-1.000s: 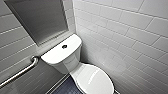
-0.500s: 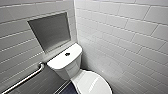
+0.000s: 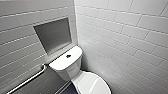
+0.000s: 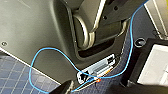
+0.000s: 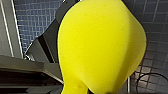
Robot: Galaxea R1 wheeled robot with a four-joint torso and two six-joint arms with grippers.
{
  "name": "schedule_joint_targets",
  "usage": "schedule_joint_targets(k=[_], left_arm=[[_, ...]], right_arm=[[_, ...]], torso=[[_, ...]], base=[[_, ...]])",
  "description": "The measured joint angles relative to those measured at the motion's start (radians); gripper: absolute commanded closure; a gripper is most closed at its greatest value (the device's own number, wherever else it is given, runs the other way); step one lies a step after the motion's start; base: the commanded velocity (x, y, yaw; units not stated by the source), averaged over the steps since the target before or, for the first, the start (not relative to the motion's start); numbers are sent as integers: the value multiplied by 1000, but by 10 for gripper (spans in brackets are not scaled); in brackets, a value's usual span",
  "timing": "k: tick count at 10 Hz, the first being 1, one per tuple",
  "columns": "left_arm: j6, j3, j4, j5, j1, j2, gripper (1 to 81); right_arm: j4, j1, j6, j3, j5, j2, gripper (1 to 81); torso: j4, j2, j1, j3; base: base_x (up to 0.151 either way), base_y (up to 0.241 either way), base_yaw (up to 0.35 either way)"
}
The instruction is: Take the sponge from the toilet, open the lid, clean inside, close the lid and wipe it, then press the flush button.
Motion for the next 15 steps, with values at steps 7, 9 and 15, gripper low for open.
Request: schedule_joint_targets(k=[7, 9, 15], left_arm=[[0, -132, 0, -6, 12, 78, 10], [0, -136, 0, -4, 17, 76, 10], [0, -138, 0, 23, 23, 81, 10]], right_arm=[[-43, -29, -29, -186, -1, 143, 811], [-44, -34, -29, -190, -4, 137, 811], [-49, -38, -29, -191, -21, 149, 811]], torso=[[0, 225, -146, 174], [0, 295, -192, 245], [0, 496, -324, 330]], base=[[0, 0, 0], [0, 0, 0], [0, 0, 0]])
